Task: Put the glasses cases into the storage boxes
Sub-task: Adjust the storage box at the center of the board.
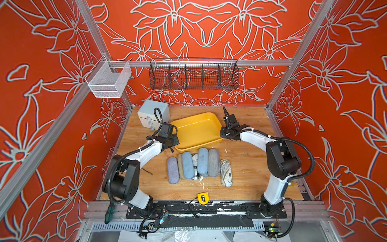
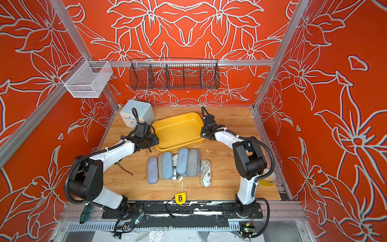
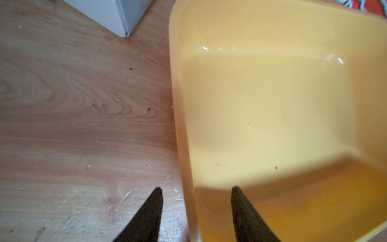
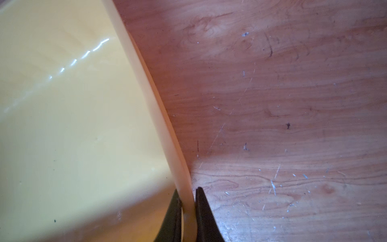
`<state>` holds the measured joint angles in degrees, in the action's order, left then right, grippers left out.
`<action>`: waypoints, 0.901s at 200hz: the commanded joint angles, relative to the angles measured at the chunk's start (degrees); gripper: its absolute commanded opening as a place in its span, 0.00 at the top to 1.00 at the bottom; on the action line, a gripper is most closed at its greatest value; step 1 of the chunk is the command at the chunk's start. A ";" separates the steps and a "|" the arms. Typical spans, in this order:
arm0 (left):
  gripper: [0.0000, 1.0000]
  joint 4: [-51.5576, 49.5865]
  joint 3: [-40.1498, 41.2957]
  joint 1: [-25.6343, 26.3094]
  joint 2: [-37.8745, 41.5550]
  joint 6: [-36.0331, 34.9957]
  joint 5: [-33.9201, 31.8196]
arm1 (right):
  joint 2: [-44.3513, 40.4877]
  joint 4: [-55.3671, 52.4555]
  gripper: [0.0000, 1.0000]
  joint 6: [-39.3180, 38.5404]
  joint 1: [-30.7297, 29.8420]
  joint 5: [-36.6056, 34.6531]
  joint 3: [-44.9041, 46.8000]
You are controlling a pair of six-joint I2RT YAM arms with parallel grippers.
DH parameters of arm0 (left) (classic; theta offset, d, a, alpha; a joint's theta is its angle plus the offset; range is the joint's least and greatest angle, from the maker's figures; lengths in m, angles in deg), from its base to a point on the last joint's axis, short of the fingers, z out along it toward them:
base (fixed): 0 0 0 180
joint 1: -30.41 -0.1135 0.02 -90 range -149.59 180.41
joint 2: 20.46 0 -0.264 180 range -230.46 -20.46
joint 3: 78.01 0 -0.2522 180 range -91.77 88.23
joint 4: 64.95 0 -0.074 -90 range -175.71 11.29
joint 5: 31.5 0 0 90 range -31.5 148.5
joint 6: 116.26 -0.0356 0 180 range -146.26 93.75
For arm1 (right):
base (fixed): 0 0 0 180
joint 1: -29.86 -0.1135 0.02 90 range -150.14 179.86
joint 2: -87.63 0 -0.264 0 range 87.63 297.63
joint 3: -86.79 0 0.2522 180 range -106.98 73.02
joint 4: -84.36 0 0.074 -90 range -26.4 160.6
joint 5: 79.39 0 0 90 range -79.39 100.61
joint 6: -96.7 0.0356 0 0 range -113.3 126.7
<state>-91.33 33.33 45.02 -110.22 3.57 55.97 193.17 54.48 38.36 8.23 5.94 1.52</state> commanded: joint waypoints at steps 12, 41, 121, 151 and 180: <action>0.50 -1.27 -3.47 1.58 -4.19 0.62 -1.77 | -0.53 -3.15 0.92 1.17 -0.14 -1.82 3.18; 0.50 -0.74 -5.74 2.09 -7.15 0.49 -1.38 | -0.77 -3.76 0.92 0.86 -0.17 -0.96 3.87; 0.49 -3.55 -18.84 2.16 -17.63 -3.26 -0.95 | -2.76 -4.33 0.87 1.17 -0.16 1.21 5.67; 0.48 -5.02 -23.41 2.18 -20.36 -4.31 -1.91 | -3.56 -5.11 0.85 0.66 -0.17 1.23 5.61; 0.43 -6.58 -26.31 2.14 -21.34 -5.86 -2.91 | -3.58 -5.41 0.83 0.51 -0.17 1.71 5.67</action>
<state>-96.71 10.10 46.59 -130.57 -0.32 53.37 190.11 54.19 40.17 8.73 5.49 5.37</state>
